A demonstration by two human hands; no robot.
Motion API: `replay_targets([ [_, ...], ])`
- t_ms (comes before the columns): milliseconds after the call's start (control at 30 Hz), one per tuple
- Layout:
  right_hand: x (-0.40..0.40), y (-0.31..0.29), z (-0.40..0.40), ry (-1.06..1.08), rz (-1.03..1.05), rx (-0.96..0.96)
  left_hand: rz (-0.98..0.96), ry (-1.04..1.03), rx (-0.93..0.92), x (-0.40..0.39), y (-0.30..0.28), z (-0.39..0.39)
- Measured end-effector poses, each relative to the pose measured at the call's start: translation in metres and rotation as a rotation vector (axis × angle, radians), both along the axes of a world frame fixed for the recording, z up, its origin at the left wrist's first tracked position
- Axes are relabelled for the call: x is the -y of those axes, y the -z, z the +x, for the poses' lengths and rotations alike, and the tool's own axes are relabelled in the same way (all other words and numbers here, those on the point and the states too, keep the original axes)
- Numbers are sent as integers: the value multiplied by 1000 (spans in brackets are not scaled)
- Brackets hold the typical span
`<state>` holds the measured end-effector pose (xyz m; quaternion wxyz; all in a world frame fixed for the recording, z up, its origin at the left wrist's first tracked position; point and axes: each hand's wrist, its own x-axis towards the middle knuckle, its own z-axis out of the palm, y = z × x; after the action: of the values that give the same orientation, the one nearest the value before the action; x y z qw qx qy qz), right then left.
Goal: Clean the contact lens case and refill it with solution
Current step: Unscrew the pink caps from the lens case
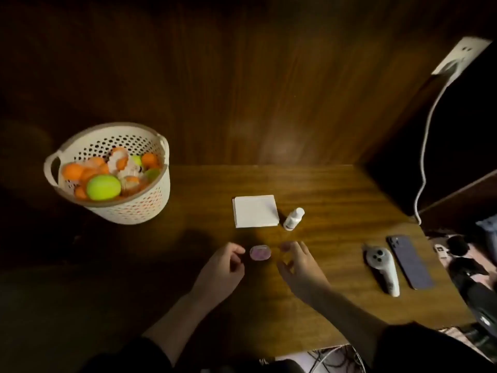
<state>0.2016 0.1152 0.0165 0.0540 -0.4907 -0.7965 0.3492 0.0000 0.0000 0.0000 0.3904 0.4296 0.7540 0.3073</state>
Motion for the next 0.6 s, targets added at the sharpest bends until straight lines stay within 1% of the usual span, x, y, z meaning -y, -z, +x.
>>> replay_targets([
  [67,-9,16,-13,-16,-21,67,16,-17,-45,-10,12,4],
  [133,-19,36,-20,-85,20,102,62,-54,-69,-17,29,10],
  [233,-28,72,-20,-213,94,94,109,-115,-46,-28,63,20],
  [300,-34,92,-16,-275,119,55,111,-165,15,-35,79,25],
  [367,-37,109,-11,-314,190,-11,147,-205,40,-39,93,28],
  [467,-40,126,-6,-336,294,-133,214,-221,-5,-39,104,32],
  [600,-44,137,0,-363,358,-215,276,-169,-90,-38,109,37],
])
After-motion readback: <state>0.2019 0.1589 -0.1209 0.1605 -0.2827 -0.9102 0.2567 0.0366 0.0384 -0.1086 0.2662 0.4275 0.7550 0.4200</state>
